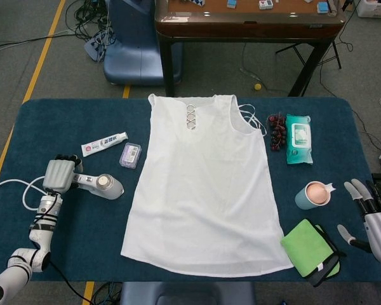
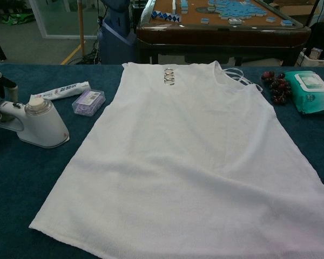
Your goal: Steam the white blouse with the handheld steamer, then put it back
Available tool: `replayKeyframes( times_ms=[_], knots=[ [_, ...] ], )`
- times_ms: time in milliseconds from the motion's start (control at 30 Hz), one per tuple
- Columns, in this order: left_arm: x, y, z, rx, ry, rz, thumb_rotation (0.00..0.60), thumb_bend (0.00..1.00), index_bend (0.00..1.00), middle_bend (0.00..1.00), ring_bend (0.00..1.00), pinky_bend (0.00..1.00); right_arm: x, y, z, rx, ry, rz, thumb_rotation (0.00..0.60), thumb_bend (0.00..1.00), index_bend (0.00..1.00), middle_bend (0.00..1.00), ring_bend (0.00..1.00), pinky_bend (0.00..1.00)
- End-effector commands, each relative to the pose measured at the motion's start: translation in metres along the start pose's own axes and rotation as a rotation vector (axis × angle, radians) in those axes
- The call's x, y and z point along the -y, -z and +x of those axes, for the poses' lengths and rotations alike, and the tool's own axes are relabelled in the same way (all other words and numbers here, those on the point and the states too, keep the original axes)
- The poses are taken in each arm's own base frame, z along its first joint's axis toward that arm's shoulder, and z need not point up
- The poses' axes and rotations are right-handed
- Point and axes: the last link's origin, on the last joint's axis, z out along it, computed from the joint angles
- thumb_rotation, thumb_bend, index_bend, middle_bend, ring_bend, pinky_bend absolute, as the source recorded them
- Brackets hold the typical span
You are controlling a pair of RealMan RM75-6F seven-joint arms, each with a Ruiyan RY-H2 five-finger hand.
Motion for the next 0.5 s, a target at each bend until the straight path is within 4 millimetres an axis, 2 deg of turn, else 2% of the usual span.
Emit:
replayKeyframes(
  times_ms=[33,500],
  knots=[
    [-0.004,0.0,-0.002,0.001,0.002,-0.016,0.6,0.2,0.61,0.46,0.41,0.32,0.0,0.0,0.0,0.003,-0.001,-0.002,0.6,0.26,0.0,0.09,0.0,0.0],
    [-0.023,-0.004,-0.01,0.022,0.106,-0.04,0.6,0.2,0.75,0.57,0.51,0.52,-0.003,0.001,-0.002,0.007,-0.003,-0.015,0.6,0.26,0.0,0.09,0.0,0.0]
  ],
)
